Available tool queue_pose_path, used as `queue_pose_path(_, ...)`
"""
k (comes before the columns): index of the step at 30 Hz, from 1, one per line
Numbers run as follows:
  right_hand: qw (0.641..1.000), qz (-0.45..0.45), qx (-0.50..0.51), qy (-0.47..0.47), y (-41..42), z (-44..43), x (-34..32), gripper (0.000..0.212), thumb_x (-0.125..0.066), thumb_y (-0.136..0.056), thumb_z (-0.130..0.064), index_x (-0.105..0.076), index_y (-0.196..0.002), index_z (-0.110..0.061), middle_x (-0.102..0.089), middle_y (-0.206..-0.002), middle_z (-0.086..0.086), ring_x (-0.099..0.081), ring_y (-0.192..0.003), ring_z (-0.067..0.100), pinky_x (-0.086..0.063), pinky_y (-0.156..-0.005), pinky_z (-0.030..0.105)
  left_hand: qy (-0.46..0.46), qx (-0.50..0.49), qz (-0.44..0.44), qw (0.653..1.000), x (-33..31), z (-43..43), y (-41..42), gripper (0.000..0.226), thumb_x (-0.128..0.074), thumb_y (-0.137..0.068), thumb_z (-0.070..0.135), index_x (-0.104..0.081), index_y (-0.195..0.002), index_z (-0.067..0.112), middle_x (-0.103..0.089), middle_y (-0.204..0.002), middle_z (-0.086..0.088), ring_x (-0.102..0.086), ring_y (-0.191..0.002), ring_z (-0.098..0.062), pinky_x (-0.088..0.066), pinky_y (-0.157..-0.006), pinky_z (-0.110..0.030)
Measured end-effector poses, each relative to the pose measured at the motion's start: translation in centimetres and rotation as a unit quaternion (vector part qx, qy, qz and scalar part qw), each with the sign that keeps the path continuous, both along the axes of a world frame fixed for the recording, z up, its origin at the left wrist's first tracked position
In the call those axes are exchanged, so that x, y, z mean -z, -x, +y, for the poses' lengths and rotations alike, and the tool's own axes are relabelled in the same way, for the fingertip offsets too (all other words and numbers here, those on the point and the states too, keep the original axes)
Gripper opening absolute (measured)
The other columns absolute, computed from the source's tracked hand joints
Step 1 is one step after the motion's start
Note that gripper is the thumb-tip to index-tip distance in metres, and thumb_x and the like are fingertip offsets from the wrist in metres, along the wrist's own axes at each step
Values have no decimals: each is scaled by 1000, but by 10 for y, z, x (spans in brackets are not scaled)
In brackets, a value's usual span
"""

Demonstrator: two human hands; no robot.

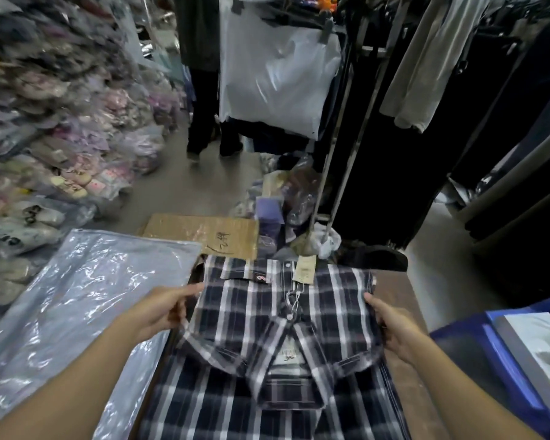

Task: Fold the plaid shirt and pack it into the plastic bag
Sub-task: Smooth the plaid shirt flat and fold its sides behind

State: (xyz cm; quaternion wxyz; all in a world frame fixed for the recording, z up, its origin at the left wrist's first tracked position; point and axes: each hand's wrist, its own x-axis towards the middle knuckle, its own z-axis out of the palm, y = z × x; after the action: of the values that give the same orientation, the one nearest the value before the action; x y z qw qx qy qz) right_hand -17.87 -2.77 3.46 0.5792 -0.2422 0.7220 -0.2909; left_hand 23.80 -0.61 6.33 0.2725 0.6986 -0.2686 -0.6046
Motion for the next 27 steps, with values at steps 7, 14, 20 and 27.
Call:
queue_pose_path(7, 998, 12, -55, 20, 5, 14, 7, 56, -87, -73, -31, -61, -116, -7, -72, -109, 13, -71, -97, 31, -59, -82, 46, -11, 31, -2, 999, 24, 12, 14, 76, -76, -72, 58, -57, -127, 10, -59, -134, -8, -53, -123, -27, -30, -113, -47)
queue_pose_path(14, 993, -66, -98, -5, -15, 5, -15, 16, -63, -87, -1, -63, -102, 4, -75, -92, 20, -74, -76, 33, -62, -68, 42, -19, 11, 56, 998, 20, -5, 31, 28, -69, -88, 22, -67, -110, 4, -77, -93, -19, -75, -77, -32, -61, -77, -47)
queue_pose_path(20, 981, -168, -88, -39, 8, 34, -6, 46, -67, -73, -2, -59, -118, 2, -73, -100, 26, -73, -83, 38, -62, -68, 45, -52, -52, 154, 985, 26, 28, 2, 35, -64, -85, 21, -65, -112, -1, -73, -94, -23, -72, -74, -35, -60, -72, -50)
queue_pose_path(27, 981, -117, -132, -78, 5, 54, 25, 44, -75, -83, -14, -62, -123, 1, -72, -115, 21, -69, -109, 37, -49, -101, 54, -61, 39, 118, 990, 50, 53, 1, 55, -82, -74, 39, -63, -121, 18, -57, -134, -2, -45, -132, -24, -29, -116, -47)
